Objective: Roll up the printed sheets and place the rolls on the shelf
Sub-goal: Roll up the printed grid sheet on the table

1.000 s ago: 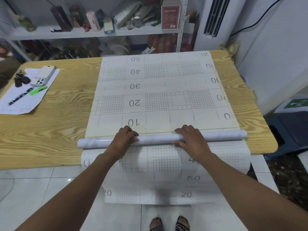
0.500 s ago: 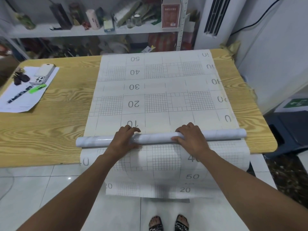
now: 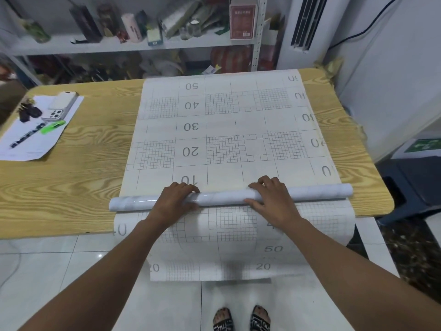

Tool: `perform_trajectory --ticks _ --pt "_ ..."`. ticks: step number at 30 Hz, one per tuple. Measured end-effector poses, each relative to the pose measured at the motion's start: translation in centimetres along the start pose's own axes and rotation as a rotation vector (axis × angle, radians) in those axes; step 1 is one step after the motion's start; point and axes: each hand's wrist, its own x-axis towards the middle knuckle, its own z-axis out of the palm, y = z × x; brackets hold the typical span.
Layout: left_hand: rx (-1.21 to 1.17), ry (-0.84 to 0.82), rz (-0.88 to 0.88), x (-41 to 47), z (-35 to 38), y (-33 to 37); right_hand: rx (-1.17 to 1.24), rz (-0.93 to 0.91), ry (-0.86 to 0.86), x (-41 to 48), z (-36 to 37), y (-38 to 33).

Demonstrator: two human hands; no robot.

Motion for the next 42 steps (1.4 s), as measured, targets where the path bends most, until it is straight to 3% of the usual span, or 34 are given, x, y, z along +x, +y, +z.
perform_trajectory --ticks 12,17,25,31,34,42 --pt "-0.025 0.102 0.059 -0.1 0.3 0.2 0.023 -0.002 0.038 -0.3 0.3 0.3" --pt "-0.065 -0.008 0.004 0.4 0.2 0.6 0.002 0.008 0.029 -0.2 0.3 0.3" --pt "-0.243 -0.015 -0.056 0.4 0.0 0.5 -0.004 0.006 0.013 -0.1 0.1 0.5" --pt "-0.140 0.115 0.068 -0.1 0.2 0.6 0.090 0.030 -0.012 0.3 -0.4 0.4" --pt "-0.055 0.073 0.066 -0.5 0.1 1.0 0.170 0.087 0.034 0.1 -0.7 0.2" --pt "-0.112 0.066 0.020 -1.2 -0.2 1.2 0.072 0.052 0.023 0.6 0.2 0.1"
